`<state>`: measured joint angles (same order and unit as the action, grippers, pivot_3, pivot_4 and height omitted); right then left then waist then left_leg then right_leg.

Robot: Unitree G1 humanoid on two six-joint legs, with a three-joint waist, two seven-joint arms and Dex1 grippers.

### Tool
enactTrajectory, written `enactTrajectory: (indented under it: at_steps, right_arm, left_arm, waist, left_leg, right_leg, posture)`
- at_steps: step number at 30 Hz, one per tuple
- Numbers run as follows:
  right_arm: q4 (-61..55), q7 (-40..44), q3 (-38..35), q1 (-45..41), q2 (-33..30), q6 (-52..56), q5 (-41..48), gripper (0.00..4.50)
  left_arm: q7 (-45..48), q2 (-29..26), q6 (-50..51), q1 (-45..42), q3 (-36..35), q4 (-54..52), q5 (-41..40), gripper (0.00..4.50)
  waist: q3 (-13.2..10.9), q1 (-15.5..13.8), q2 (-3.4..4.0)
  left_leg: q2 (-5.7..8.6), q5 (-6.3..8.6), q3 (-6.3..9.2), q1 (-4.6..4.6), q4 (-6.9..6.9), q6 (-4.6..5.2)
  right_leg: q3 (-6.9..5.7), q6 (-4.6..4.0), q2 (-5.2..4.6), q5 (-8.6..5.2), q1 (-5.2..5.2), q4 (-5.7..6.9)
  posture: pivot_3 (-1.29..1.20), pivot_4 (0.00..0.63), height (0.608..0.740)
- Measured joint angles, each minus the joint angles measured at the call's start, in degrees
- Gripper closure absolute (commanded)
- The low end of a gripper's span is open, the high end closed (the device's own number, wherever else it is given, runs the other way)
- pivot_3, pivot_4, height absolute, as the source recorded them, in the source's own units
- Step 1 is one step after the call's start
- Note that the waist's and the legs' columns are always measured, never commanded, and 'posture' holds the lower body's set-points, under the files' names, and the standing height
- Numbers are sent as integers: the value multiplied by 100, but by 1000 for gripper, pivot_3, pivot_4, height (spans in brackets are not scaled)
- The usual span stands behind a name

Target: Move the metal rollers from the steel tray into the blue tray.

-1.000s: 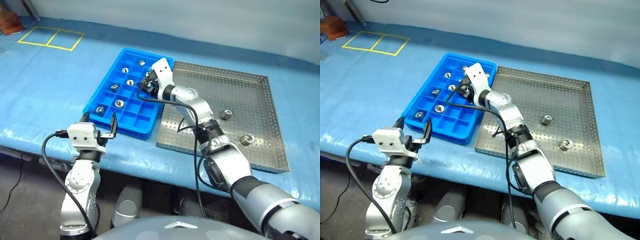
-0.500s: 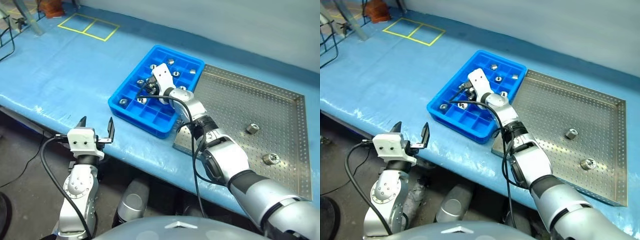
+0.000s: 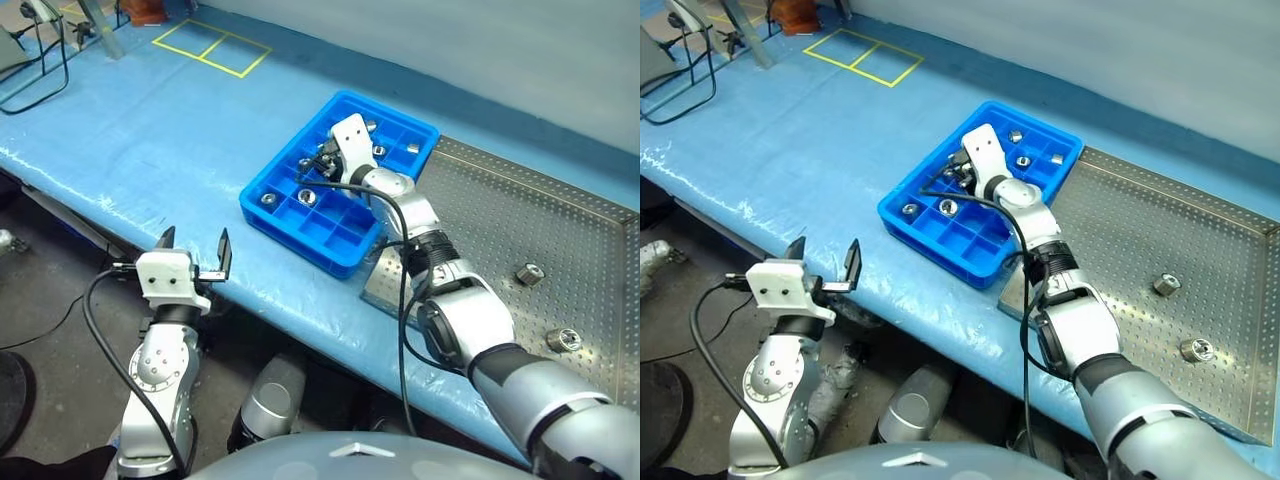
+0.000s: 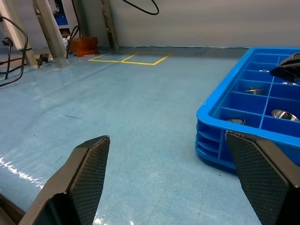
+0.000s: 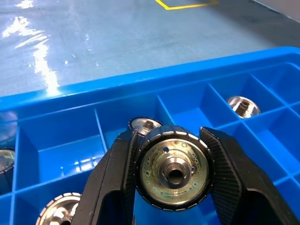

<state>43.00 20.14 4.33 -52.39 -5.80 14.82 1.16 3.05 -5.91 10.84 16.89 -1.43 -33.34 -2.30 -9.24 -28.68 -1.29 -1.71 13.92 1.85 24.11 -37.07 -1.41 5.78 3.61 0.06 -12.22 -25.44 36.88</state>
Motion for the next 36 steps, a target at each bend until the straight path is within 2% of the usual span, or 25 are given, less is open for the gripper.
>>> enactTrajectory:
  at_steps: [13,14,19,24,29,36]
  right_arm:
    - [-868,373,93,490,-276,833,-12,2779]
    - [-936,388,110,539,-309,836,-19,2064]
    - [-1038,347,112,681,-423,832,-27,535]
    - [-1278,247,-100,951,-476,691,94,535]
    - [-1950,-129,-627,1320,-570,565,320,535]
    - [-2988,-626,-1074,2111,-914,840,377,535]
  left_arm:
    - [202,-45,-18,-109,49,0,-8,155]
    - [204,-46,-18,-109,49,0,-8,155]
    - [212,-76,-15,-167,41,4,-8,155]
    - [267,-101,-14,-306,68,41,-13,155]
    - [440,-120,-14,-726,134,360,-63,155]
    - [898,-256,-18,-1524,361,975,-158,155]
  waist:
    - [3,-1,3]
    - [4,-2,2]
    - [8,15,7]
    - [9,35,8]
    - [10,114,10]
    - [17,463,22]
  left_leg:
    - [-3,-1,1,2,-2,-3]
    - [-3,-1,1,2,-2,-3]
    - [-5,-4,1,-1,-4,-8]
    - [-7,-5,3,0,-6,-9]
    - [-7,-7,5,1,-9,-10]
    - [-6,-7,5,2,-18,-8]
  right_leg:
    - [-7,-3,0,1,-1,1]
    - [-7,-3,0,1,0,1]
    - [-9,-4,1,2,1,4]
    - [-12,-6,2,5,2,4]
    - [-14,-8,2,7,4,5]
    - [-12,-12,2,14,13,3]
  posture:
    - [532,150,740]
    - [532,150,740]
    - [500,150,740]
    - [450,150,740]
    - [376,150,740]
    - [232,150,740]
